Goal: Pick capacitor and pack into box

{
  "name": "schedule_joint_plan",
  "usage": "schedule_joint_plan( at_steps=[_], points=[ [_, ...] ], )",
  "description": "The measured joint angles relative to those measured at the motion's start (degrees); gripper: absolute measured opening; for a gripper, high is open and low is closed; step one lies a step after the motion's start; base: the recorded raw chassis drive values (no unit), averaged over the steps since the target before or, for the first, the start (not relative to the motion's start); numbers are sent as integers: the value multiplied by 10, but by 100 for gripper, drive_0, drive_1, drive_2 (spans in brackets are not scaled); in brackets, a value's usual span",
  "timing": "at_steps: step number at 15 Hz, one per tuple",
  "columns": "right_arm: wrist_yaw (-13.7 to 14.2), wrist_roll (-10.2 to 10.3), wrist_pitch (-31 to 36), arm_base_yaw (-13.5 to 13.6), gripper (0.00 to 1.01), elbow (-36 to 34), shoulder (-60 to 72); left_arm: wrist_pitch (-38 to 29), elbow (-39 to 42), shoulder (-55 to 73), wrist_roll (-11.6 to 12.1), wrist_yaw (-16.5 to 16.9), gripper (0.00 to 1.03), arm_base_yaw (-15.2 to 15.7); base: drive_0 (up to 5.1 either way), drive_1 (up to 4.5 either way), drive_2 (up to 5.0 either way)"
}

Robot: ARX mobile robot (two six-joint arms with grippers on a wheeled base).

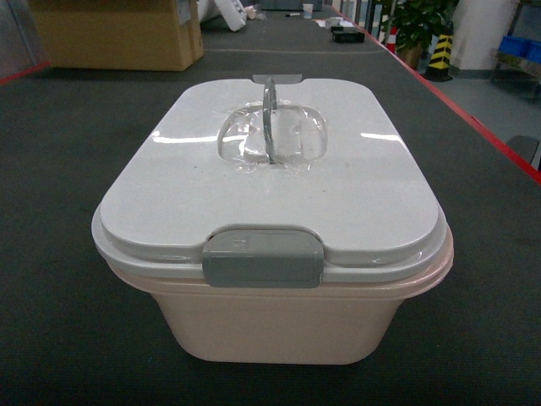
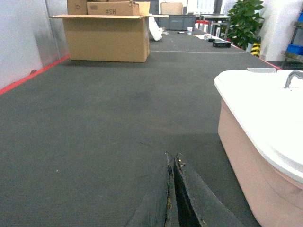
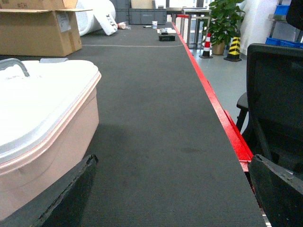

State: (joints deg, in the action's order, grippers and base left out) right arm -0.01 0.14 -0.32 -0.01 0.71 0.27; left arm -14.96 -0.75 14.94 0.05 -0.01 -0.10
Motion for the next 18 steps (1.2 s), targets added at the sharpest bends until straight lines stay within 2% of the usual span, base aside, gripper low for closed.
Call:
schedule_joint_plan(
  at_steps=[5,7,11,12,13,17,18],
  points=[
    [0,0,0,0,98,0,0,52,0,-52,0,0,2,0,0,0,0],
    [0,0,0,0,98,0,0,157,0,-141,0,0,2,0,0,0,0],
    [0,0,0,0,98,0,0,149,0,-143,0,0,3,0,0,0,0],
    [0,0,0,0,98,0,0,153,0,-143,0,0,11,0,0,0,0],
    [0,0,0,0,98,0,0,153,0,-143,0,0,26,0,0,0,0],
    [0,0,0,0,98,0,0,153,0,-143,0,0,63,0,0,0,0],
    [0,0,0,0,98,0,0,153,0,-143,0,0,78,0,0,0,0]
  ],
)
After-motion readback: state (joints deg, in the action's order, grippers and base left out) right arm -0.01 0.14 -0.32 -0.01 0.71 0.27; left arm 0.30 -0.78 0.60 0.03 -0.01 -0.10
